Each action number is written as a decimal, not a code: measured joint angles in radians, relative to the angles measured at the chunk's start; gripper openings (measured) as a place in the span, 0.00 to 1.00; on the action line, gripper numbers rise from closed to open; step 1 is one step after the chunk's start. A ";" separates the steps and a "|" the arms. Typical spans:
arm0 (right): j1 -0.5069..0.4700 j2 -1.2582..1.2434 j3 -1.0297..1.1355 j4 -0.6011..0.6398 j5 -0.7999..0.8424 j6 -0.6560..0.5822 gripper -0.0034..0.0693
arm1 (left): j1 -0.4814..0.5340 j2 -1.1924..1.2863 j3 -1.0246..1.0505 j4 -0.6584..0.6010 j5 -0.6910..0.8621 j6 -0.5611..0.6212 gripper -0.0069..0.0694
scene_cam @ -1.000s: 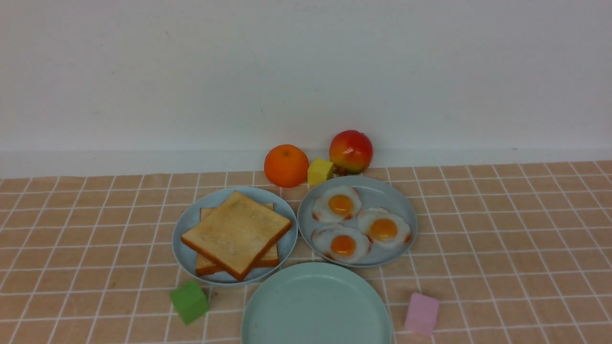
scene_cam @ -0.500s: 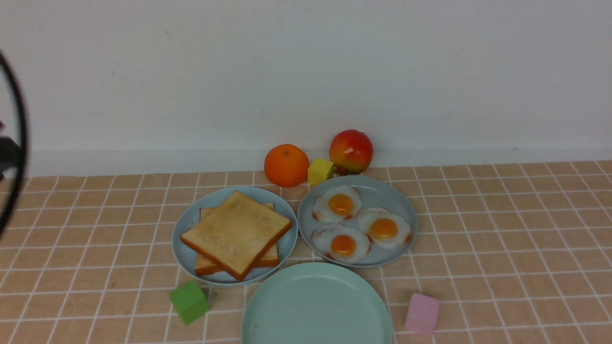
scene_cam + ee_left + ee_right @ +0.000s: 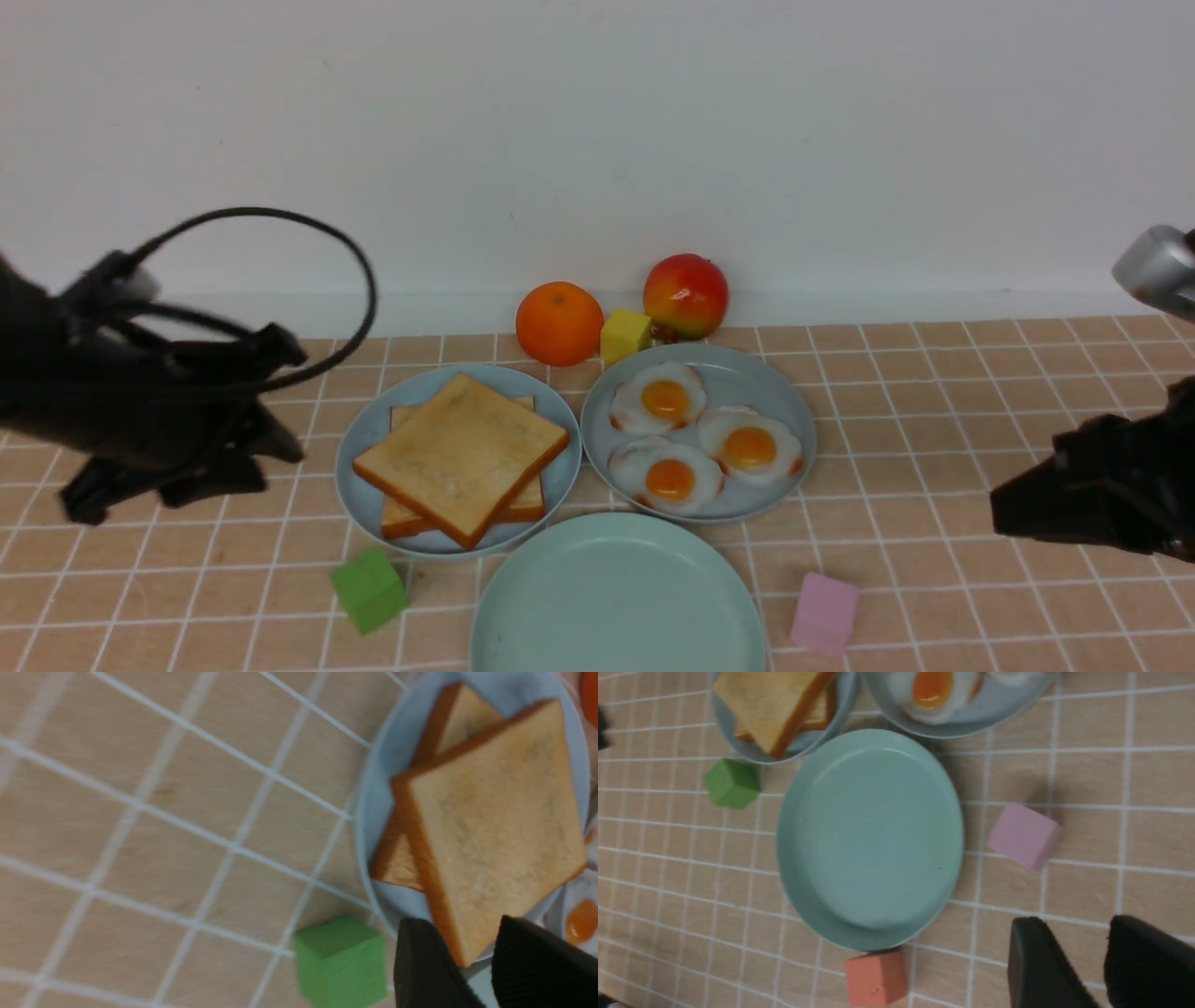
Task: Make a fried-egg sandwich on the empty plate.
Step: Use the left arm to grab a slice of bread, then use the left arm to put a slice of bread into the empty plate in the middle, then use the right arm to grab a fried egg
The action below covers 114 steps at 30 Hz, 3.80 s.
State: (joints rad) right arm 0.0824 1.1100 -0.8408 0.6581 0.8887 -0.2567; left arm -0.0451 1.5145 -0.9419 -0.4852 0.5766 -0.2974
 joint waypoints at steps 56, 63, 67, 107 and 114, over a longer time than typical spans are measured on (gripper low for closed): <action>0.000 0.001 0.000 0.030 0.001 -0.051 0.38 | -0.202 0.335 -0.241 0.334 -0.078 -0.491 0.19; 0.000 0.001 0.000 0.030 0.001 -0.052 0.38 | -0.202 0.280 -0.240 0.316 -0.077 -0.385 0.16; 0.000 0.001 0.000 0.030 0.001 -0.052 0.38 | -0.202 0.213 -0.237 0.187 -0.053 -0.122 0.16; 0.102 0.353 -0.364 -0.033 -0.019 -0.097 0.65 | -0.204 0.133 -0.371 -0.185 0.358 0.658 0.84; 0.139 0.620 -0.510 -0.147 -0.003 -0.078 0.68 | -0.204 -0.072 -0.321 -0.199 0.504 0.772 0.60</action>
State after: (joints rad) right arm 0.2213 1.7297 -1.3503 0.5115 0.8858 -0.3345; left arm -0.2487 1.4428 -1.2629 -0.6838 1.0807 0.4744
